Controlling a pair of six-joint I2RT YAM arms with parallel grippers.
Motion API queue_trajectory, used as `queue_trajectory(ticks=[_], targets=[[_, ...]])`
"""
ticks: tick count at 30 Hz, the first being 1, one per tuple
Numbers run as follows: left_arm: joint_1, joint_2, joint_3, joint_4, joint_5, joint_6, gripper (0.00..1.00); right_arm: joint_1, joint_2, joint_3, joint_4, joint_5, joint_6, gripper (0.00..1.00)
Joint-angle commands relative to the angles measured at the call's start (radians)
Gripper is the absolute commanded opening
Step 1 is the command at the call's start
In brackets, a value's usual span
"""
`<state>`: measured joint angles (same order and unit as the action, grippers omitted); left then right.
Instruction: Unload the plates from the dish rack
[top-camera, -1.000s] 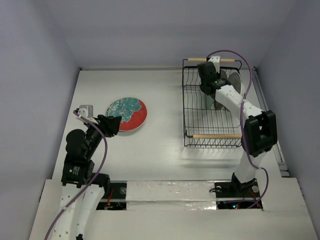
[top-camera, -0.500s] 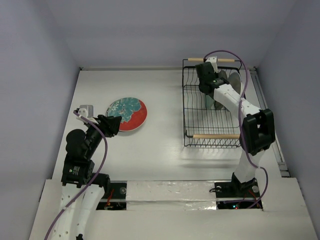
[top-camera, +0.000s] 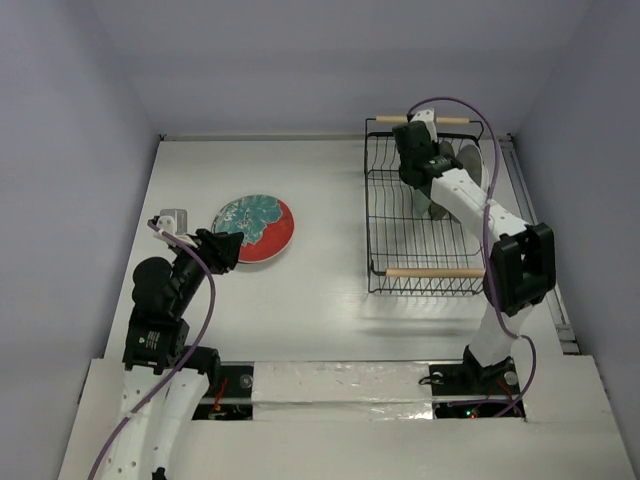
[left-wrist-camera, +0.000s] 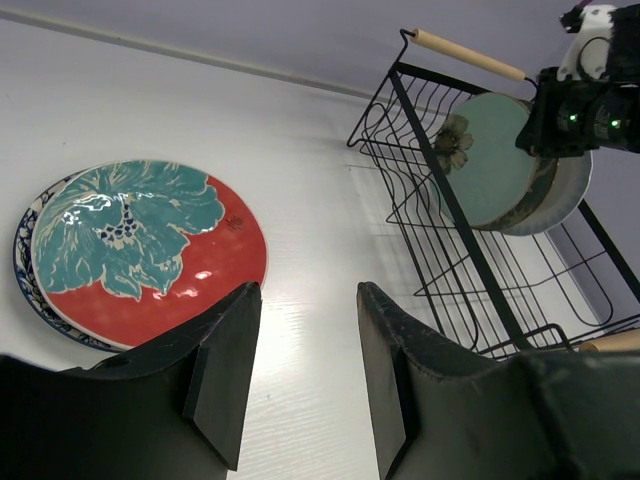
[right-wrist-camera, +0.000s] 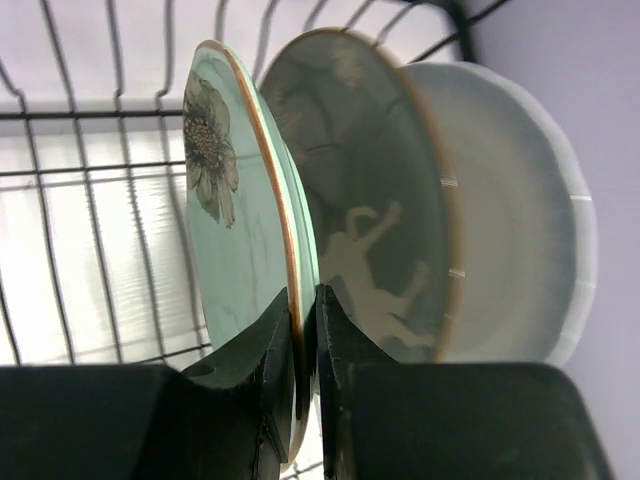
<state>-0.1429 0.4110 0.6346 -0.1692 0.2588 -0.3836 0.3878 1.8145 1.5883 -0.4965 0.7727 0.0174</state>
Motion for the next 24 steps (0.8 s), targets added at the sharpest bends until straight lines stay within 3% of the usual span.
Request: queue_trajectory(ticks=[1,9,18,20,24], targets=[[0.003,0.006,0.000,0.043,0.014,-0.006,0.40,0.005,-0.155,0.045,0.123,0.145,-0.045,0.00],[0.003,0.008,-0.001,0.042,0.011,-0.005,0.40,0.028,-0.221,0.026,0.159,0.177,-0.027,0.00],[0.012,0.006,0.000,0.042,0.010,-0.006,0.40,0.131,-0.475,-0.105,0.325,-0.272,0.130,0.00],[0.012,0.006,0.000,0.040,0.010,-0.005,0.40,0.169,-0.478,-0.122,0.375,-0.451,0.185,0.00],[0.012,0.011,0.002,0.040,0.008,-0.006,0.40,0.224,-0.452,-0.181,0.482,-0.582,0.285,0.00]])
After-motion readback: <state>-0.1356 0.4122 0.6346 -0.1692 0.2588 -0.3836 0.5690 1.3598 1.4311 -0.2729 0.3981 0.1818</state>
